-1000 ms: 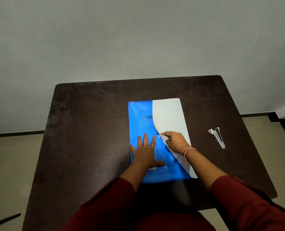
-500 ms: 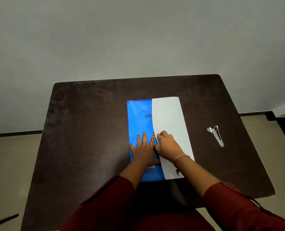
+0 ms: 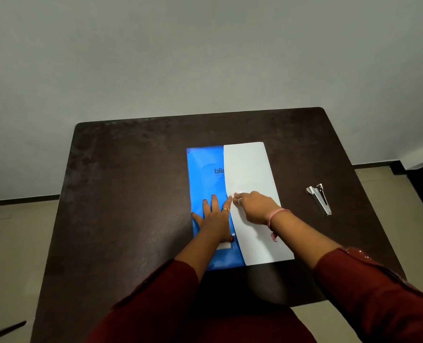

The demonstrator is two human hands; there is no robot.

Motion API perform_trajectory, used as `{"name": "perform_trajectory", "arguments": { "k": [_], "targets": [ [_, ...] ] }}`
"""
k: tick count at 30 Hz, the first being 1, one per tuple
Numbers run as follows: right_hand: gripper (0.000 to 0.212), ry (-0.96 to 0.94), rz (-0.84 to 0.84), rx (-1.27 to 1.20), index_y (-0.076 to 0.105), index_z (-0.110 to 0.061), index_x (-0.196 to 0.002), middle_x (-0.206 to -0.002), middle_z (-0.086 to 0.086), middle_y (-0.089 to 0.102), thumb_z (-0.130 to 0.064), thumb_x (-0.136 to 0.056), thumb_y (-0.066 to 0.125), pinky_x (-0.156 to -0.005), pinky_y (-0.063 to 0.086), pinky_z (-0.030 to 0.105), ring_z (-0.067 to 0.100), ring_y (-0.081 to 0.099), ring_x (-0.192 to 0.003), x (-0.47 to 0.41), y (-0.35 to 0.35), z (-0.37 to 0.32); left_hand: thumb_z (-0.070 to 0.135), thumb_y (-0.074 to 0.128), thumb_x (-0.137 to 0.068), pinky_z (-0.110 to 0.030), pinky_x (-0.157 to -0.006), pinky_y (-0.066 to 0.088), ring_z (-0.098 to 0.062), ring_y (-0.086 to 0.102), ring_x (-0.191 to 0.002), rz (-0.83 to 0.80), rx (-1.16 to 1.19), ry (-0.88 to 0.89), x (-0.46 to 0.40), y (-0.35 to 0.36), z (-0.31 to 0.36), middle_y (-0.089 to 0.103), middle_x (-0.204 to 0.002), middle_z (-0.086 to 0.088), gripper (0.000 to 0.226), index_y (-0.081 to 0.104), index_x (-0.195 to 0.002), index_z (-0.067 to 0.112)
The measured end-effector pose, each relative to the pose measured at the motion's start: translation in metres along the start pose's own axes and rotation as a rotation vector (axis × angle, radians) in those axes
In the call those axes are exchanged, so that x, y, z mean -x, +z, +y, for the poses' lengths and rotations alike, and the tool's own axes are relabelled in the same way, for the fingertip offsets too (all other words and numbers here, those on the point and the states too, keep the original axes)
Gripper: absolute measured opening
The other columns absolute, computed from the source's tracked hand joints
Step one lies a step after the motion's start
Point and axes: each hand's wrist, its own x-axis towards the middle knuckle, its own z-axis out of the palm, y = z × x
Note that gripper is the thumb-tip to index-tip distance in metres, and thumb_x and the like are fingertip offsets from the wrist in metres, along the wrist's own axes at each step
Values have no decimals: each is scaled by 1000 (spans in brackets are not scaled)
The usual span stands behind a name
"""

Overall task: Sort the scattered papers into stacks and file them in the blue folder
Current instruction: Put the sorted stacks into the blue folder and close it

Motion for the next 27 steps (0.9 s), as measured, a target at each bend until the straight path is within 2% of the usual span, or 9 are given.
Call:
{"name": "perform_trajectory", "arguments": {
  "k": [5,8,10,12,16,18,21,24,27],
  "targets": [
    [55,87,-103,132,15,-24,-153,-149,9,38,-17,-100,29,-106,35,58,32,41,-131,-4,5,-6,47,73,-79,-70,-108,9,-41,-15,-144,-32,-47,9,-1,-2,2,-20,-157,-13,109,-7,-151,35],
    [62,112,-100,191,5,-20,-154,-161,3,7,-17,-100,36,-109,30,59,31,23,-142,5,12,-19,46,74,-77,-71,-107,6,-40,-16,-143,-42,-22,3,0,-3,5,-21,-156,-12,110,-6,-152,35],
    [70,127,-80,214,-5,-18,-153,-160,0,-14,-21,-100,42,-108,31,57,31,5,-147,11,26,-24,45,74,-78,-69,-108,2,-39,-18,-143,-19,22,3,1,2,4,-22,-157,-11,109,-6,-151,36],
    [75,140,-40,164,-13,-17,-151,-157,2,-25,-26,-100,41,-109,29,58,32,-9,-147,14,42,-25,45,71,-81,-67,-109,-3,-37,-22,-143,34,52,28,2,10,-1,-24,-156,-9,103,-4,-152,37],
    [78,107,15,-75,-18,-17,-149,-154,1,-32,-22,-99,40,-109,0,67,31,-27,-142,17,61,-25,46,63,-87,-64,-110,-7,-34,-25,-143,126,43,83,3,27,-11,-27,-156,-7,90,2,-152,39],
    [79,89,101,-184,-14,-19,-151,-156,-1,-27,-11,-96,42,-107,-12,65,28,-28,-142,20,70,-23,48,61,-88,-63,-110,-8,-33,-25,-143,139,34,95,2,31,-14,-28,-156,-7,87,2,-152,40],
    [73,44,266,-256,3,-20,-153,-161,-1,-7,-2,-93,39,-114,-11,50,22,-13,-147,30,91,-13,49,58,-89,-62,-110,-10,-32,-27,-142,132,32,98,3,33,-14,-29,-156,-7,84,3,-152,40],
    [60,-58,444,-399,31,-16,-148,-158,1,21,1,-91,42,-116,2,35,23,13,-147,45,113,-3,48,57,-90,-62,-109,-11,-31,-30,-141,117,40,84,2,34,-14,-32,-154,-6,83,2,-151,41],
    [40,-133,529,-494,58,-11,-129,-143,8,49,-2,-91,50,-114,26,34,26,42,-134,60,122,19,41,55,-93,-64,-109,-10,-31,-29,-141,117,50,55,3,32,-9,-31,-155,-7,77,4,-151,41]
  ]
}}
